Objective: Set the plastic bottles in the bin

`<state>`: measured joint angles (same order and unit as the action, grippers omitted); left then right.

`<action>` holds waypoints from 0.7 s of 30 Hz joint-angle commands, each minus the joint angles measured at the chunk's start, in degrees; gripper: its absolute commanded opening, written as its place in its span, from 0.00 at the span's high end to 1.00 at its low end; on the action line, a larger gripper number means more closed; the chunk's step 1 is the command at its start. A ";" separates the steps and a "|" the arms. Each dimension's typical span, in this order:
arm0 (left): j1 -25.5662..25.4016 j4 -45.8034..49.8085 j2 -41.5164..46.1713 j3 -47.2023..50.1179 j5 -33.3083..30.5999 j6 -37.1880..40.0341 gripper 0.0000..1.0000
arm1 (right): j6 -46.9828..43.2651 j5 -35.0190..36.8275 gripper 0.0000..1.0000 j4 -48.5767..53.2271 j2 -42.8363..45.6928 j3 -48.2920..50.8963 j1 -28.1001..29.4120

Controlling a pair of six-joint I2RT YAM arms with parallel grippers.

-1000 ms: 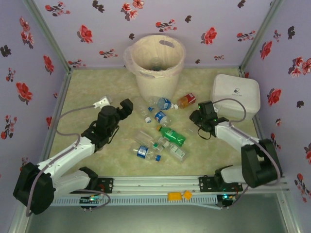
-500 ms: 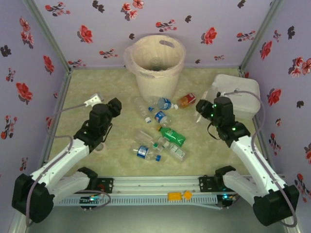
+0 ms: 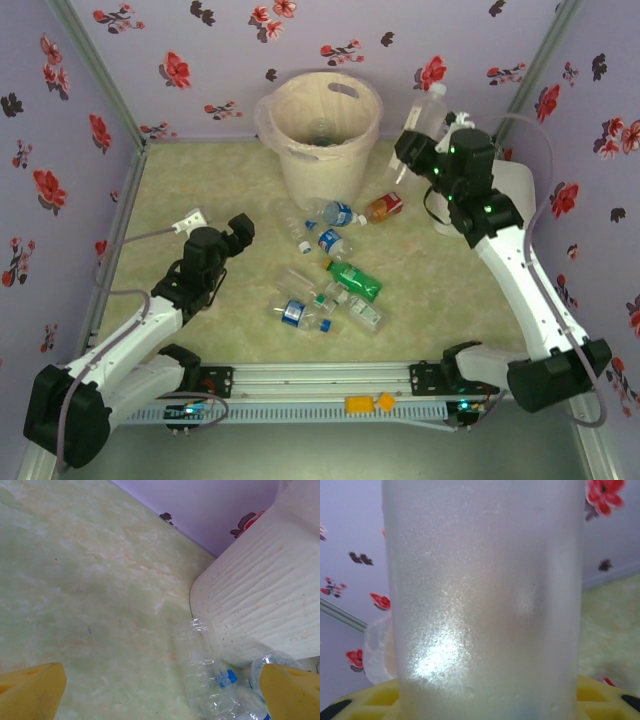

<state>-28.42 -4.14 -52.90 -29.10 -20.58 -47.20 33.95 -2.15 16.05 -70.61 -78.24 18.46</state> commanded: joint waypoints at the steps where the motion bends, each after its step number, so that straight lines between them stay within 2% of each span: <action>1: 0.64 -1.10 -0.43 0.49 1.10 2.43 0.00 | -1.79 -2.38 0.58 -5.39 -4.38 -7.83 0.02; 6: 0.83 -2.90 -2.56 1.07 4.70 2.35 0.00 | -1.28 -4.47 0.58 -9.72 -13.41 -17.50 1.00; 11: 0.89 -3.33 -3.81 1.91 10.87 2.12 0.00 | -2.67 -5.03 0.58 -10.29 -23.74 -27.22 2.53; 16: 0.89 -2.34 -3.60 2.65 15.73 1.93 0.00 | -2.86 -9.31 0.58 -4.28 -39.20 -45.02 4.48; 21: 0.91 -0.52 -2.17 3.04 16.47 1.75 0.00 | -5.06 -9.23 0.55 1.93 -51.06 -58.15 7.87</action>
<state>-27.94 -5.32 -56.42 -26.81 -6.09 -46.13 31.40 -9.72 13.21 -117.99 -130.74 24.14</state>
